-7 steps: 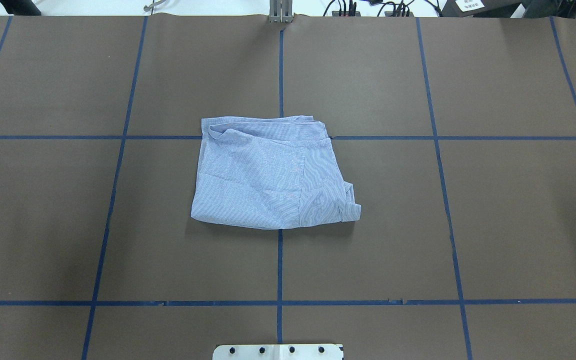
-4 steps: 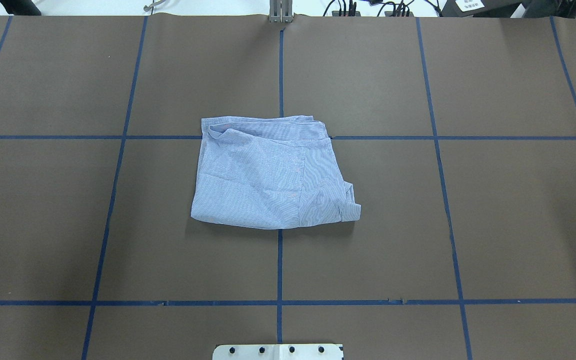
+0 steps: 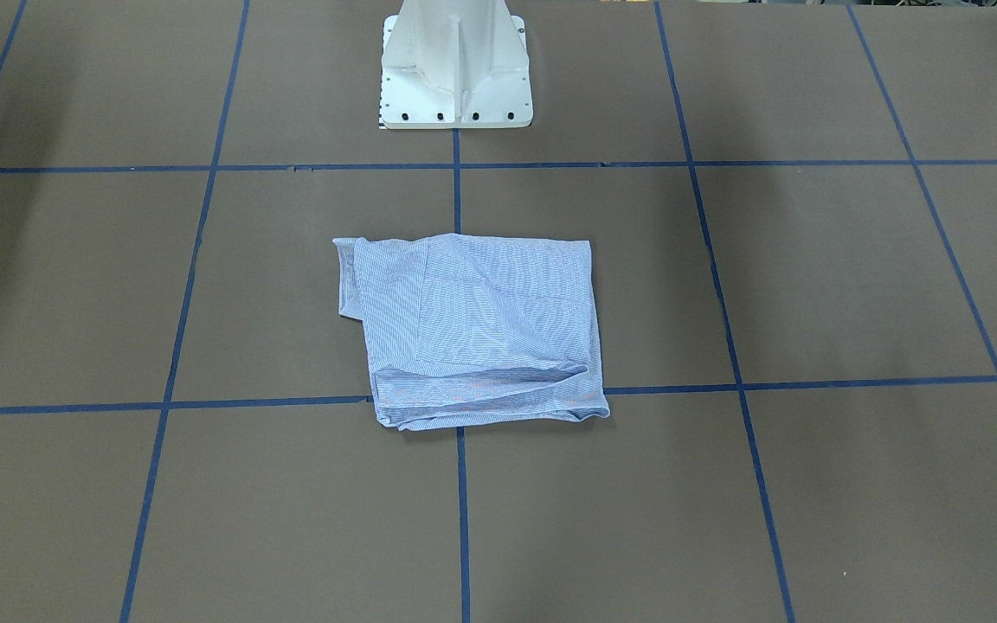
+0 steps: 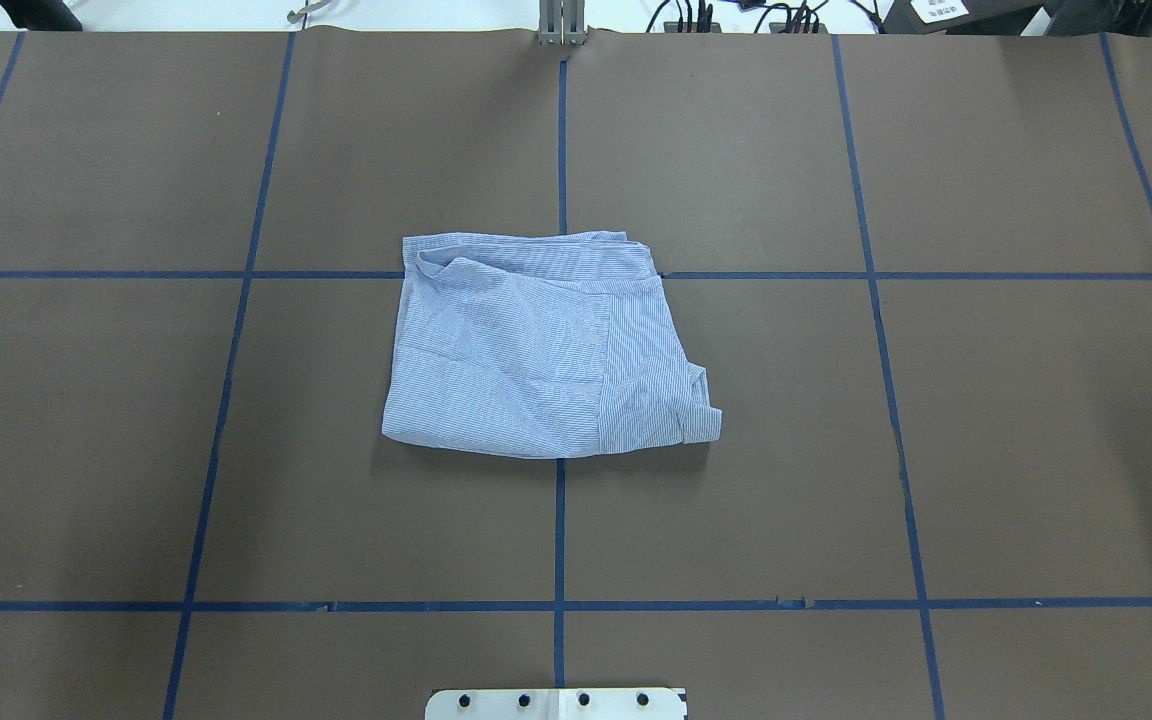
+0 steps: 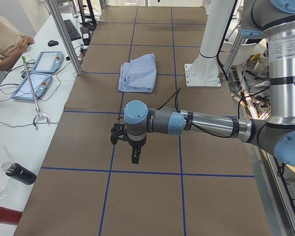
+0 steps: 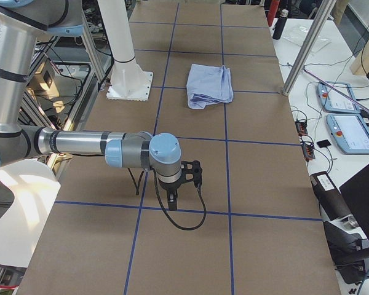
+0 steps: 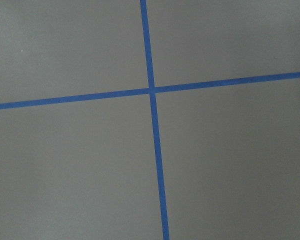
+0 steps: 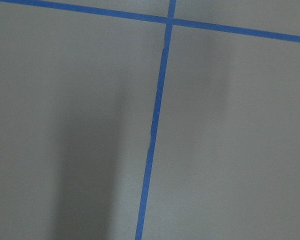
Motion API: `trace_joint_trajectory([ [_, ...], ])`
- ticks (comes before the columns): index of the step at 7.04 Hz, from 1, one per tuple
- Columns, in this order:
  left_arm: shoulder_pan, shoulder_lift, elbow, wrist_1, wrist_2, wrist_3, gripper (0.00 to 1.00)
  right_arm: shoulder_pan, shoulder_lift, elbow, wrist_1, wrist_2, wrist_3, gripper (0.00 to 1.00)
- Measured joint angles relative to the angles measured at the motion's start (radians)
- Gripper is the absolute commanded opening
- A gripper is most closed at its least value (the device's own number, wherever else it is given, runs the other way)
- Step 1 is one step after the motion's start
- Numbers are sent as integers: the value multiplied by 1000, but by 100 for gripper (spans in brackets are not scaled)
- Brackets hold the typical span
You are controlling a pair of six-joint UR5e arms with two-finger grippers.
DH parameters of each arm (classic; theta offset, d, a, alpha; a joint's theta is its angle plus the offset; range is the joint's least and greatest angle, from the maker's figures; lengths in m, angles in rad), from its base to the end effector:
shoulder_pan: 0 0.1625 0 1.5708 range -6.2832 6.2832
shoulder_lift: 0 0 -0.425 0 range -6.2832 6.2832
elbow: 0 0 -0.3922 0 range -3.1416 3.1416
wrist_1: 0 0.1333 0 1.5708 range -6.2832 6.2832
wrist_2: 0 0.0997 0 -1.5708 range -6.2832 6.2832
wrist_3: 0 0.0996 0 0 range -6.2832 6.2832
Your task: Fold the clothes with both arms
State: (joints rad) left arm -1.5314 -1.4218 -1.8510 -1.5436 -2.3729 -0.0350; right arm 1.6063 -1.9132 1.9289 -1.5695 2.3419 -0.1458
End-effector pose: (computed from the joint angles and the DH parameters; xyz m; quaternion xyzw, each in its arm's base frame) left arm -0.0446 -0.4342 0.5900 0.0333 0.3914 0.0223 0.9194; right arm 0.0763 -0.3479 0.6264 0.0419 -0.3738 -0.0543 0.9250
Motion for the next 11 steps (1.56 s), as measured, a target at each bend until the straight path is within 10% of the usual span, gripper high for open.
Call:
trace_joint_trajectory([
  [11, 4, 13, 26, -53, -5, 5, 100, -31, 20, -36, 4, 9, 145, 100],
])
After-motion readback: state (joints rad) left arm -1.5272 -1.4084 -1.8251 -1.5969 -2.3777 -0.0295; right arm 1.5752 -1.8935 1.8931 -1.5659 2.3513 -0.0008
